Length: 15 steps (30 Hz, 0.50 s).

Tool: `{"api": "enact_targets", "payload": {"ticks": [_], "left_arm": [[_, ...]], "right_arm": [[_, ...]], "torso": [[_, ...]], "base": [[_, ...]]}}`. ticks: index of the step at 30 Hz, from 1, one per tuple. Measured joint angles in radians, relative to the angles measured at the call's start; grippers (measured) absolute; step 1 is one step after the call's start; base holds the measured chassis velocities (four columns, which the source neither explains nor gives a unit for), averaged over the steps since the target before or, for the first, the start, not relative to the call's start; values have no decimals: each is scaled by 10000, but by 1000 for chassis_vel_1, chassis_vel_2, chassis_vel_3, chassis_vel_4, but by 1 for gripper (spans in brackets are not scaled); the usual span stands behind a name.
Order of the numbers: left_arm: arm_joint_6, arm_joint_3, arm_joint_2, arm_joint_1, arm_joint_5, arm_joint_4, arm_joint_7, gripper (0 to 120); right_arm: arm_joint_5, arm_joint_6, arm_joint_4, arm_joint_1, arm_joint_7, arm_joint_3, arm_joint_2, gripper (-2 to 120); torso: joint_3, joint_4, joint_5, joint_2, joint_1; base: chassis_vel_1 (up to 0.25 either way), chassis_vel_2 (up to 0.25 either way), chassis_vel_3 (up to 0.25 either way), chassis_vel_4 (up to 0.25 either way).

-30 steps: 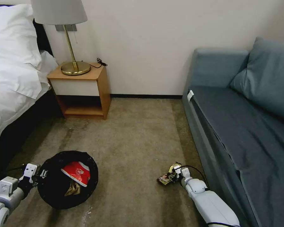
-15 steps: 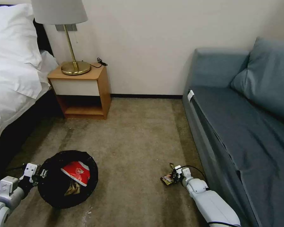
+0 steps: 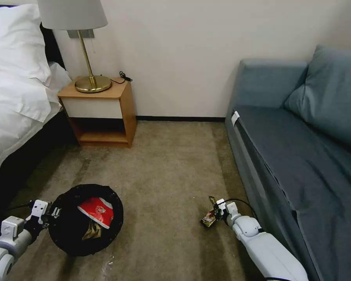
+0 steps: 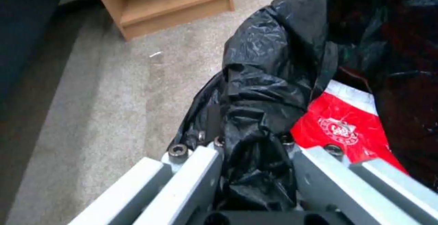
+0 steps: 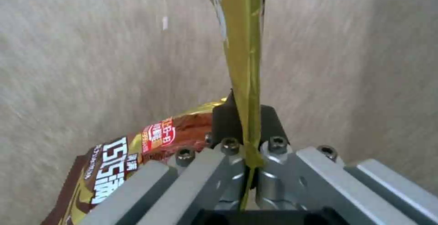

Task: Pick up the trash bin, then pick up the garbage on the floor and place it into the trash bin.

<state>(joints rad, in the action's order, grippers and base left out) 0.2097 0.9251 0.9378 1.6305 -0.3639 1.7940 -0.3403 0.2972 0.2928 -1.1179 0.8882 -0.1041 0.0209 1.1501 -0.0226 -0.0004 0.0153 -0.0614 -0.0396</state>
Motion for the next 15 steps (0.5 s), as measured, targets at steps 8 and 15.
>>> {"api": "enact_targets", "payload": {"ticks": [8, 15], "left_arm": [[-17, -24, 31, 55, 30, 121, 0, 1], [-23, -25, 113, 75, 70, 220, 2, 1]], "right_arm": [[1456, 575, -2844, 153, 384, -614, -1143, 0], [2533, 1182, -4874, -72, 883, -1419, -1531, 0]], "torso": [[0, 0, -2, 0, 1], [1, 1, 0, -1, 2]], "base": [[0, 0, 0, 0], [0, 0, 0, 0]]}}
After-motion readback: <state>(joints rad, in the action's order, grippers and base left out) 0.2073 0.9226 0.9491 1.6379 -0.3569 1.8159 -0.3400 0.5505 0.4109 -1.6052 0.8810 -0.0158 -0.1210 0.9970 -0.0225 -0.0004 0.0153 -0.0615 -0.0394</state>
